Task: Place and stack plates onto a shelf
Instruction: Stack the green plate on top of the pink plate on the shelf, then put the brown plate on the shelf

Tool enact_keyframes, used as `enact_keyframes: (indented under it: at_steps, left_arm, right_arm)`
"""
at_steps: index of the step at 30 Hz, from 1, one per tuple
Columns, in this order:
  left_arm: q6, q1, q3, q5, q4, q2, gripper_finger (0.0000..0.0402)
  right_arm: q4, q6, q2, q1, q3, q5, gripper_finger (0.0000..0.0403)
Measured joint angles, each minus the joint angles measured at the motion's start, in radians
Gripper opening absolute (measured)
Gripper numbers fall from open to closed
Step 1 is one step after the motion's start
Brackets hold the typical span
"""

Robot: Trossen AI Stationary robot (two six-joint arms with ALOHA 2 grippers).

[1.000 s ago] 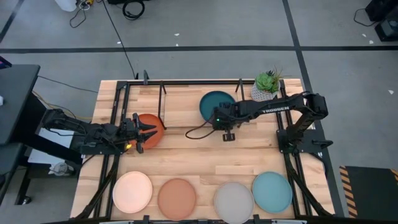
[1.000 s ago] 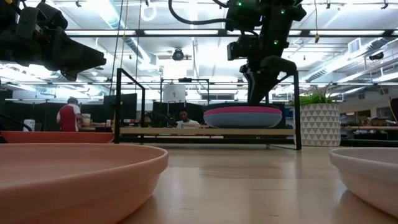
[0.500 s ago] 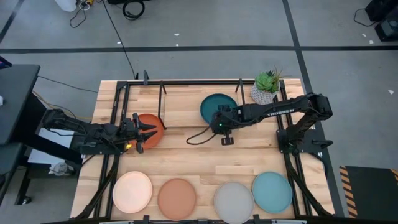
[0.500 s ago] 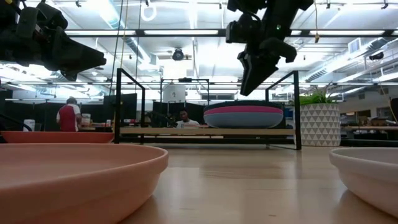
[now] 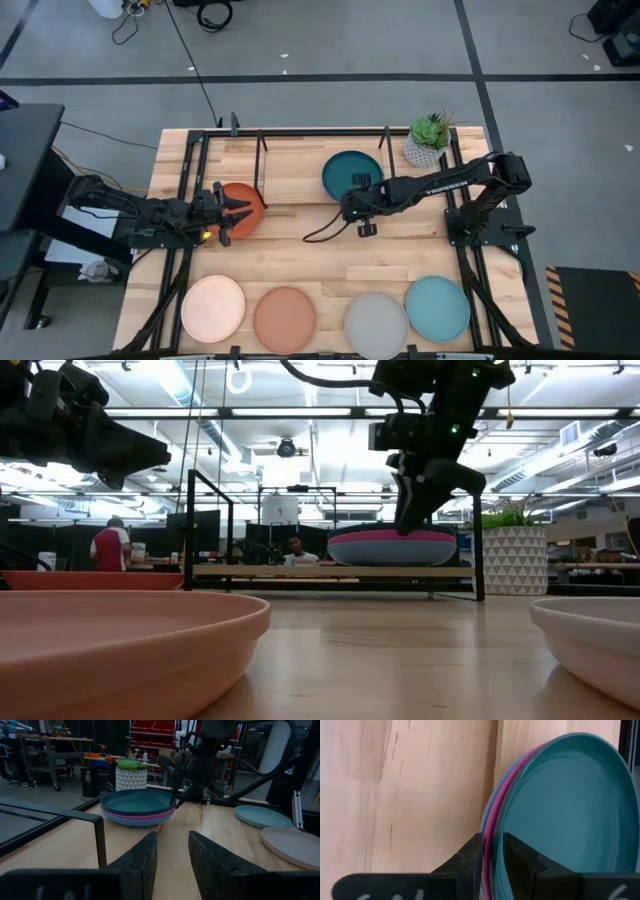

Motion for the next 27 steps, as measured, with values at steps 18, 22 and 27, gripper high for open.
enact_keyframes:
  at_steps: [18, 22, 27]
  left_arm:
    - [0.013, -0.001, 0.0, 0.223, -0.007, 0.0, 0.0119]
    - [-0.001, -0.002, 0.0, 0.364, -0.009, 0.004, 0.0119]
    - [-0.145, -0.035, 0.008, 0.352, -0.104, 0.103, 0.0119]
  right_arm:
    - [0.035, -0.019, -0.003, 0.08, 0.07, 0.045, 0.0082]
    - [0.091, -0.019, -0.003, 0.115, 0.07, -0.022, 0.0082]
    - [0.099, -0.002, -0.003, 0.163, 0.069, 0.02, 0.0082]
